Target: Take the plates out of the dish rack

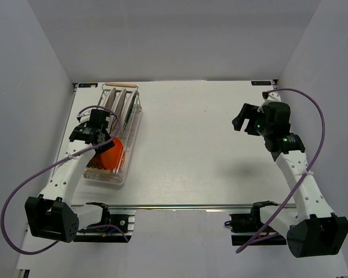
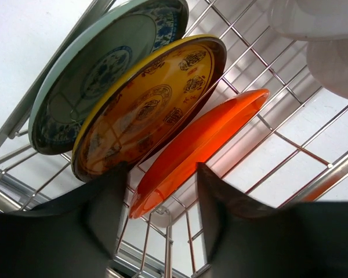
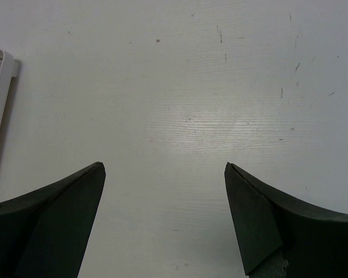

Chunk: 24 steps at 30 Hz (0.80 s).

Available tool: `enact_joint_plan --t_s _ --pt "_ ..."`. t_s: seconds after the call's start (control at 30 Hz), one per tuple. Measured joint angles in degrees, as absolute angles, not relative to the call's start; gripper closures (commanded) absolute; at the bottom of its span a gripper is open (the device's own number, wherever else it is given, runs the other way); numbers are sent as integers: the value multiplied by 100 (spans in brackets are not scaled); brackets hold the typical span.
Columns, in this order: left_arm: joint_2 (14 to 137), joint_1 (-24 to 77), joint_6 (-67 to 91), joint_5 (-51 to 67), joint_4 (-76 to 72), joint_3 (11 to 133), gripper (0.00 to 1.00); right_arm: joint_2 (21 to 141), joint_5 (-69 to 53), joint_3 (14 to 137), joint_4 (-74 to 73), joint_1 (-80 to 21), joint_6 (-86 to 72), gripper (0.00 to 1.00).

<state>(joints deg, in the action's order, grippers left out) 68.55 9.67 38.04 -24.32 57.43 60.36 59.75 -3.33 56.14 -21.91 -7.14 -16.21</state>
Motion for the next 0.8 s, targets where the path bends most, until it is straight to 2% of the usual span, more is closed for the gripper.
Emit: enact_joint_plan --t_s 0.23,0.5,0.63,0.73,0.8 --pt "6816 947 3623 -2370 5651 5931 59 6038 -320 5614 -2261 -714 -1621 11" --pt "6558 947 3232 -2333 5627 5863 68 6158 -322 5616 -2298 -714 -1621 11" --pt "6445 947 2971 -2329 5655 5861 80 6180 -322 5634 -2340 -714 -1623 11" --pt "6353 947 2783 -2318 5653 5854 94 6202 -322 5658 -2364 -714 -1623 11" --pt "6309 947 2698 -2314 5655 5854 97 6219 -325 5658 -2375 -714 -1623 11"
